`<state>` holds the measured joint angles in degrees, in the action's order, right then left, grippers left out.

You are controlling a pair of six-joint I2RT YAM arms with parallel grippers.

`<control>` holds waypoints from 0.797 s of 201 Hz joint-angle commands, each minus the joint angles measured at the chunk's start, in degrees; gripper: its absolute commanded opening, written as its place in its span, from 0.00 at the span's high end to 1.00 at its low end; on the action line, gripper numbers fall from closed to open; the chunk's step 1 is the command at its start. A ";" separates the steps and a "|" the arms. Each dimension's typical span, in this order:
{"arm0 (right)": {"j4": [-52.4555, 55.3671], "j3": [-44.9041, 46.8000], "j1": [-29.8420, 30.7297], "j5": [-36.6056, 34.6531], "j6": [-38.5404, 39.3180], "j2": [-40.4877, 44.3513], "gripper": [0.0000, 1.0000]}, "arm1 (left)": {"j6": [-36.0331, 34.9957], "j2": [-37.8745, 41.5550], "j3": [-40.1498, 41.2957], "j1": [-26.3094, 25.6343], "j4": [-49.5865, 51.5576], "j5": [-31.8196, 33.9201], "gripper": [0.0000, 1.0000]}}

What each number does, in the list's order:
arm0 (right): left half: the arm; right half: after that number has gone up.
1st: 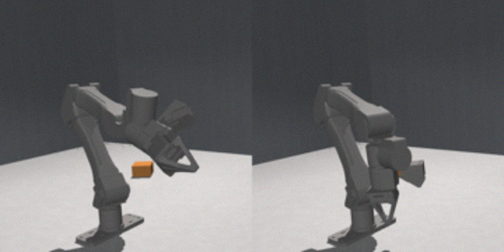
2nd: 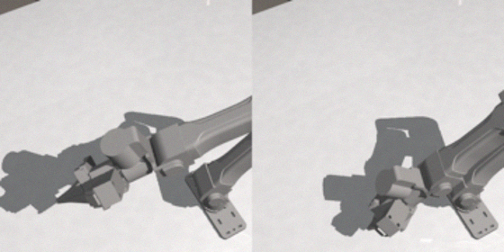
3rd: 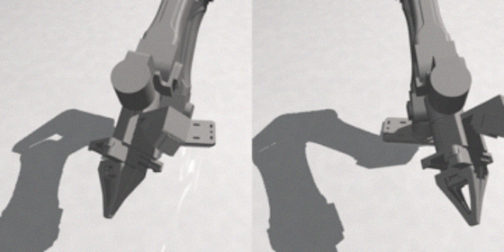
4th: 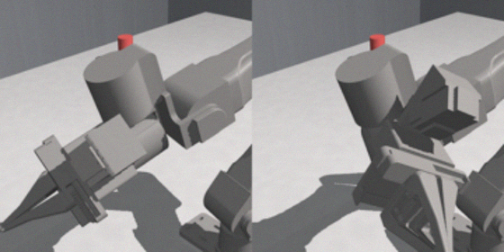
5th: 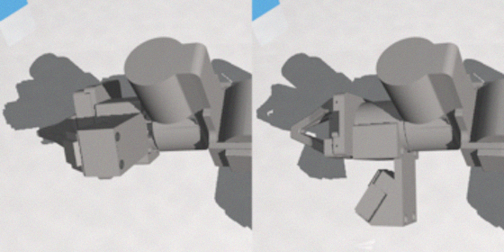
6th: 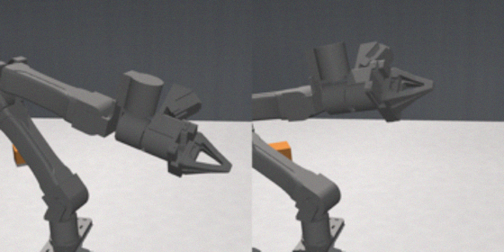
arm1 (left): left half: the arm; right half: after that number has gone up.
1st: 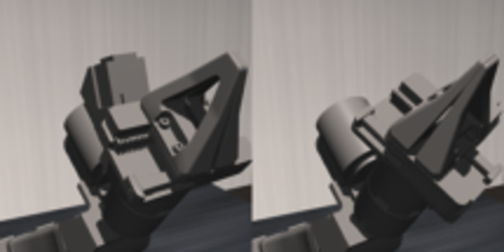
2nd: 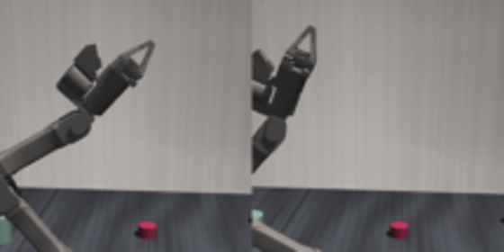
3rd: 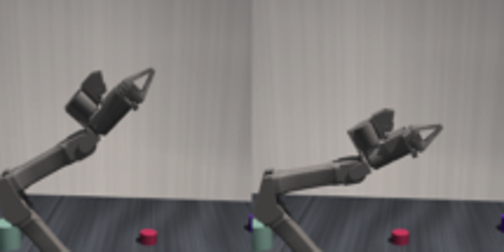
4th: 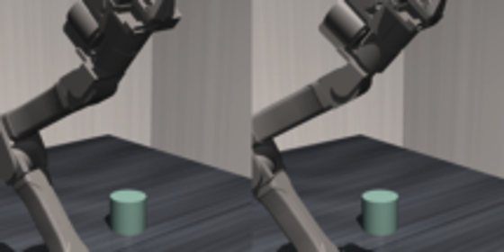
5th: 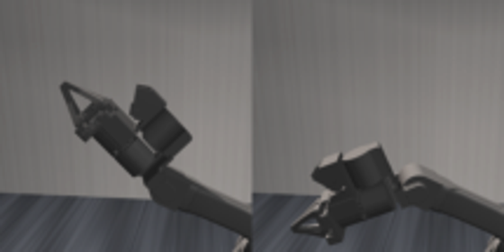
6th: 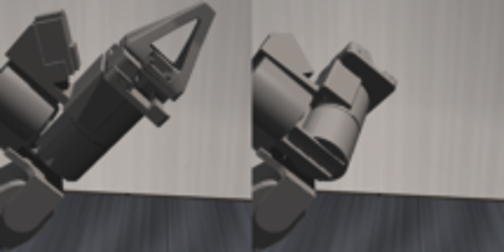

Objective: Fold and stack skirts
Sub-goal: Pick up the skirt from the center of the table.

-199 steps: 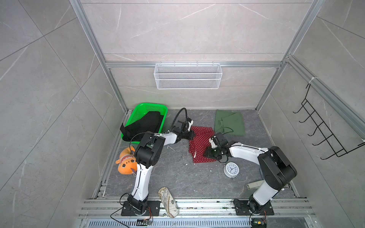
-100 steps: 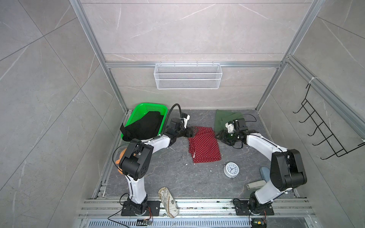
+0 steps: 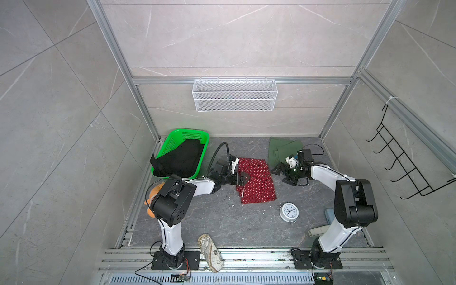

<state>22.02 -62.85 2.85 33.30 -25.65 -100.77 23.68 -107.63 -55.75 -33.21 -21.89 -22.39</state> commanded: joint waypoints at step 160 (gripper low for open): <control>-8.99 1.21 4.22 2.23 -2.68 -12.10 0.32 | 5.54 -8.58 1.91 -1.04 -5.88 11.87 0.22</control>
<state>12.23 -61.69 5.23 37.17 -27.29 -108.79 27.33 -113.95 -55.11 -34.26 -30.09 -11.46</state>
